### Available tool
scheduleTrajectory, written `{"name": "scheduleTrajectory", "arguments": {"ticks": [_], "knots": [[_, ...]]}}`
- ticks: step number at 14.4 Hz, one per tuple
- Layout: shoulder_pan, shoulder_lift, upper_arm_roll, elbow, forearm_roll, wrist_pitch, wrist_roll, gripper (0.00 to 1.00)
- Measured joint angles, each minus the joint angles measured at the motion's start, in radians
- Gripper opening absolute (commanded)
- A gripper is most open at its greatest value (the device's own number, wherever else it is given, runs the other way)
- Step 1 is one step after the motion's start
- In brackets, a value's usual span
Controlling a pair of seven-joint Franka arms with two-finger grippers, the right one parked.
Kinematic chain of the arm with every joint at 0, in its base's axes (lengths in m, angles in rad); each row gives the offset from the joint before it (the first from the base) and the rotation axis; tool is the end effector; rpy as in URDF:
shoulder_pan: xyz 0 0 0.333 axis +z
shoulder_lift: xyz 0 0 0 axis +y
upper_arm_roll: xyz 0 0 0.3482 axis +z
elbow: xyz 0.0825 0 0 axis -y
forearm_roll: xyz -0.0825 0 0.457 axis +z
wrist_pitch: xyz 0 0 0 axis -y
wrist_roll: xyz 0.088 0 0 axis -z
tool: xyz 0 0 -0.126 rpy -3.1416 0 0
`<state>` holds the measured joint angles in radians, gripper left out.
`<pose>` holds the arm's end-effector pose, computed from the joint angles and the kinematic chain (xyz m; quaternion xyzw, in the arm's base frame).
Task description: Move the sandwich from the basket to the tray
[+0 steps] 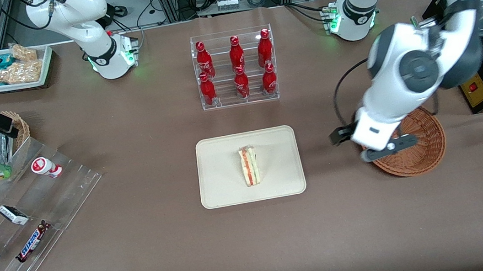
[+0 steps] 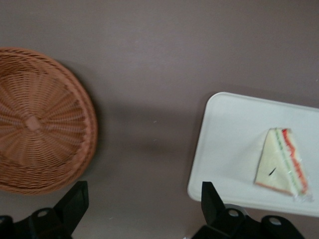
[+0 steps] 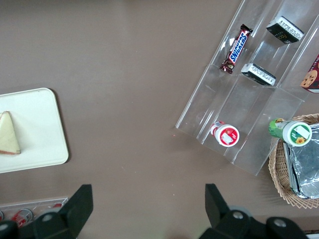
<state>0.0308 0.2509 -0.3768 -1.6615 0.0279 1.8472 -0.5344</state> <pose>0.6677 -0.2180 0.4542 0.9947 0.0941 -0.0353 0.0193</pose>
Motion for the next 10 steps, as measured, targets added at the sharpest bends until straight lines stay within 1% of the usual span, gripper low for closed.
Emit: {"name": "scheduleTrajectory", "arguments": {"ticks": [2, 3, 6, 10], "knots": [[0.057, -0.051, 0.010, -0.016, -0.018, -0.060, 0.117, 1.00], [0.066, -0.072, 0.037, -0.018, -0.029, -0.091, 0.176, 1.00], [0.066, -0.131, 0.149, -0.020, -0.068, -0.153, 0.366, 1.00], [0.040, -0.213, 0.269, -0.022, -0.072, -0.190, 0.517, 1.00]]}}
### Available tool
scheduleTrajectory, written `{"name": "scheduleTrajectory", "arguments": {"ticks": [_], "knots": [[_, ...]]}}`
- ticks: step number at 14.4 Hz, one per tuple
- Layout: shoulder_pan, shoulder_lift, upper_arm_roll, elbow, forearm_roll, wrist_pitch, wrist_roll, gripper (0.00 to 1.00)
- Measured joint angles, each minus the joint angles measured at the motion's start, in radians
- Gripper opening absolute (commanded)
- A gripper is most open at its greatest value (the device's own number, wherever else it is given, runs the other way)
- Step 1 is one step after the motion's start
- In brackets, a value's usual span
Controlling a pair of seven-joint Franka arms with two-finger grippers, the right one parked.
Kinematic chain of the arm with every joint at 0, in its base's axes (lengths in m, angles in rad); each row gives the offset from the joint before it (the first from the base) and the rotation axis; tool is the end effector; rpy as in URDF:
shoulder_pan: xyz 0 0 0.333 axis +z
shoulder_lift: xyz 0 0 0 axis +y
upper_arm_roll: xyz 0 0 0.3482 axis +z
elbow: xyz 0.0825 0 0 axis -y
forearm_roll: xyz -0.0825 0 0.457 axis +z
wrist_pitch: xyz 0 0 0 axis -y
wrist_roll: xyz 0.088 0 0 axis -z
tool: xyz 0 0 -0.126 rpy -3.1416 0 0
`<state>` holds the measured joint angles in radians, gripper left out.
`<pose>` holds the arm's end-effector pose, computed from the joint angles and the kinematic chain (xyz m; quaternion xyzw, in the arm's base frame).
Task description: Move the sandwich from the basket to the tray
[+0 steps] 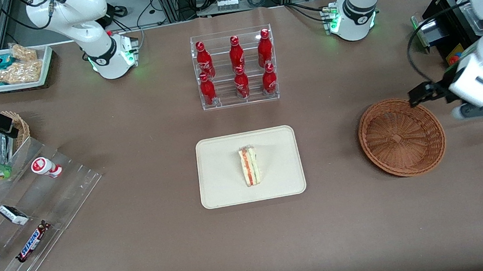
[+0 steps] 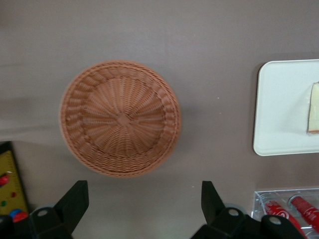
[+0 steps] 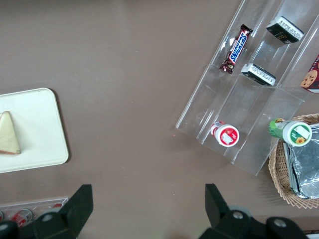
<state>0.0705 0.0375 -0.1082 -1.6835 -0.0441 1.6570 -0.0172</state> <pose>0.6388 -0.0283 0.5600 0.9992 -0.0077 -0.0325 0.0230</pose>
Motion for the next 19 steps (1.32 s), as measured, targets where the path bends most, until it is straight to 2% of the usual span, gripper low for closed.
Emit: {"name": "scheduleTrajectory", "arguments": {"ticks": [2, 4, 12, 19], "knots": [[-0.041, -0.030, 0.065, 0.000, 0.000, -0.001, 0.030, 1.00], [-0.065, -0.043, 0.088, 0.000, 0.000, -0.001, 0.033, 1.00], [-0.113, -0.044, 0.089, 0.059, 0.000, -0.015, 0.050, 1.00], [-0.113, -0.044, 0.090, 0.123, 0.000, -0.131, 0.067, 1.00]]}}
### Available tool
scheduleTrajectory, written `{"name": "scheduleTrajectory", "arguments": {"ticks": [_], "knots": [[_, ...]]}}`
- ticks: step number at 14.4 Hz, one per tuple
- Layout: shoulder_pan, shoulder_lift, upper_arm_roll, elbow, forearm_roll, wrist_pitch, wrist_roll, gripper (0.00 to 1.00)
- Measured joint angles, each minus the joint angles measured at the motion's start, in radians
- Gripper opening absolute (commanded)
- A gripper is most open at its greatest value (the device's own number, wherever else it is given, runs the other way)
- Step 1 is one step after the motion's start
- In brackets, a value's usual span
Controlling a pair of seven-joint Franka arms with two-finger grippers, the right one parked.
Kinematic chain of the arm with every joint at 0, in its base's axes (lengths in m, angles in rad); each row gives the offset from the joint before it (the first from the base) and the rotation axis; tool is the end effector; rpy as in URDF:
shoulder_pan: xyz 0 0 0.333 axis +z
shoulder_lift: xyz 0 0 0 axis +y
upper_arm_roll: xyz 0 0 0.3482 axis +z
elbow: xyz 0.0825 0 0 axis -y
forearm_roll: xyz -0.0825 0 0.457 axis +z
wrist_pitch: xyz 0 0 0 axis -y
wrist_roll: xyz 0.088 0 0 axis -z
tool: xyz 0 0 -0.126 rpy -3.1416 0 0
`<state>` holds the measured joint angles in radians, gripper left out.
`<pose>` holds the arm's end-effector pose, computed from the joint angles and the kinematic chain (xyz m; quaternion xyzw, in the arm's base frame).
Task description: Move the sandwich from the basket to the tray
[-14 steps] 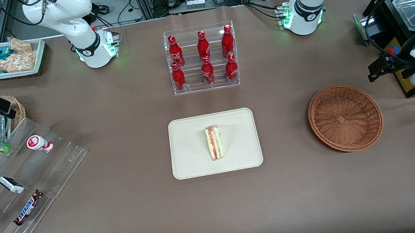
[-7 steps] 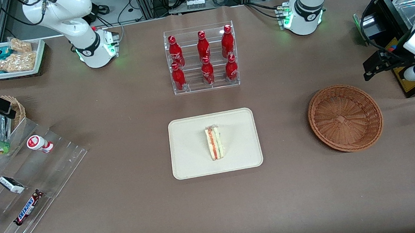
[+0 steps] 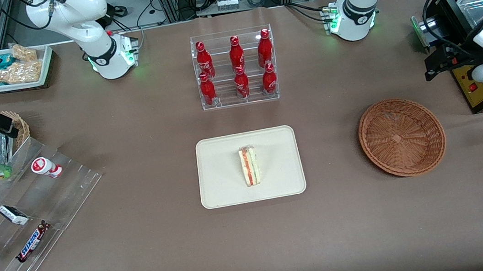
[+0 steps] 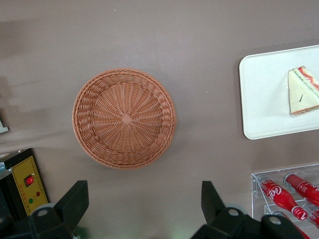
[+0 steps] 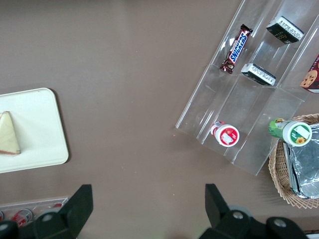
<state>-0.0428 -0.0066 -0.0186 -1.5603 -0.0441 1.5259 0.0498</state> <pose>0.6187 -0.0438 0.6438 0.9981 -0.0562 -0.0140 0.0219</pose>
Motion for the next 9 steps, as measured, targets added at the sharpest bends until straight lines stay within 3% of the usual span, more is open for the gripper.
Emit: {"name": "scheduleTrajectory", "arguments": {"ticks": [9], "knots": [[-0.001, 0.004, -0.001, -0.004, 0.014, -0.006, 0.003, 1.00]]}}
